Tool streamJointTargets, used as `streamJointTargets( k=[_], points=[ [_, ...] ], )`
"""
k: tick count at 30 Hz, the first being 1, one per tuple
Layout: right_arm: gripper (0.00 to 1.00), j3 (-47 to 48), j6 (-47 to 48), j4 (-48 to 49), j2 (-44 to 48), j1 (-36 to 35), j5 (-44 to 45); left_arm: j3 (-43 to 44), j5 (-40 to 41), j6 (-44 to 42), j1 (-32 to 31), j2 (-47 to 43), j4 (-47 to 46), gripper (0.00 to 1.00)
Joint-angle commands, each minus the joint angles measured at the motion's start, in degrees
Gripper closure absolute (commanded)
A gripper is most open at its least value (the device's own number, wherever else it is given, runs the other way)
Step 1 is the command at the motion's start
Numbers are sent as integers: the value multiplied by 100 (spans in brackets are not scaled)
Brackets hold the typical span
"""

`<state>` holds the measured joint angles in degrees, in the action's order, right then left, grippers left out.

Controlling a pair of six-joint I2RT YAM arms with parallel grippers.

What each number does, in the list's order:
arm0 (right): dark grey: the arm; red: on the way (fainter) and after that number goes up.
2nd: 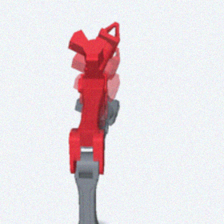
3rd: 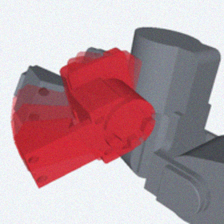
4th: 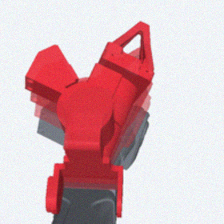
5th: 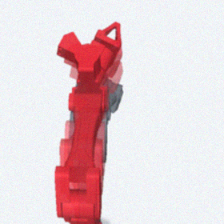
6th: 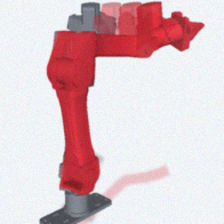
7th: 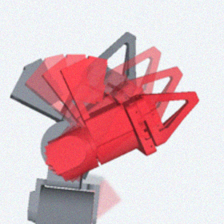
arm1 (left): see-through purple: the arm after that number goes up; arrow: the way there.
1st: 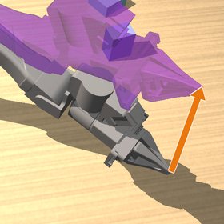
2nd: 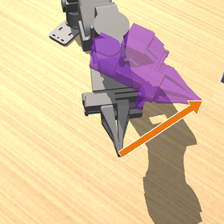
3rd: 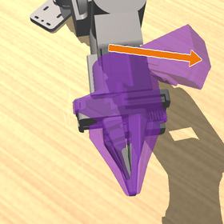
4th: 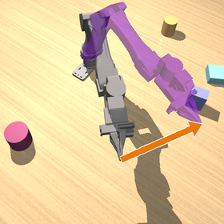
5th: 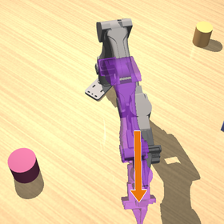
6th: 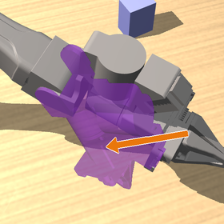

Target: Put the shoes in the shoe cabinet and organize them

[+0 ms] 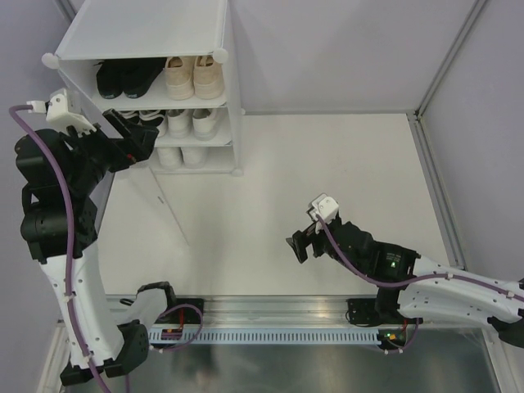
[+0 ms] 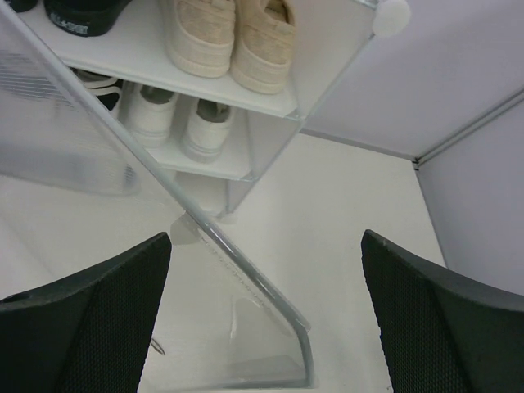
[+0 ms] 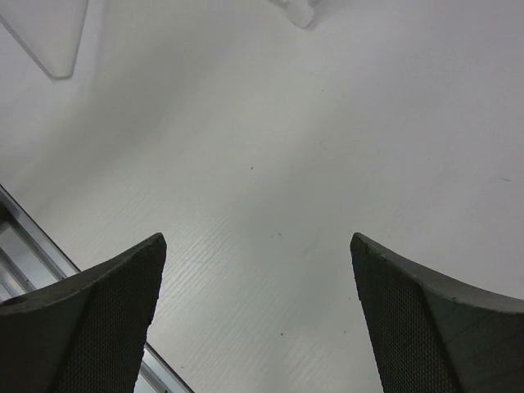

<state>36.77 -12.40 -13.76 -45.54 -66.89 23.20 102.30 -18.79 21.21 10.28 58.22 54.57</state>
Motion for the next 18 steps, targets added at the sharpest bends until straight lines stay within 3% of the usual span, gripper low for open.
streamJointTargets(
  k=[1,3,9,18],
  points=[
    [3,-47,-104,172,247,10,237,-482,-828,603,9,-91,-1375,0],
    [3,-74,-104,189,335,18,281,-806,-1047,761,9,-74,-1737,0],
    [3,-91,-104,207,327,18,325,-1983,-1364,1411,0,-118,-4091,0],
    [3,-65,-78,154,282,18,413,-2768,-1338,1649,-255,515,-6946,0]
  ],
)
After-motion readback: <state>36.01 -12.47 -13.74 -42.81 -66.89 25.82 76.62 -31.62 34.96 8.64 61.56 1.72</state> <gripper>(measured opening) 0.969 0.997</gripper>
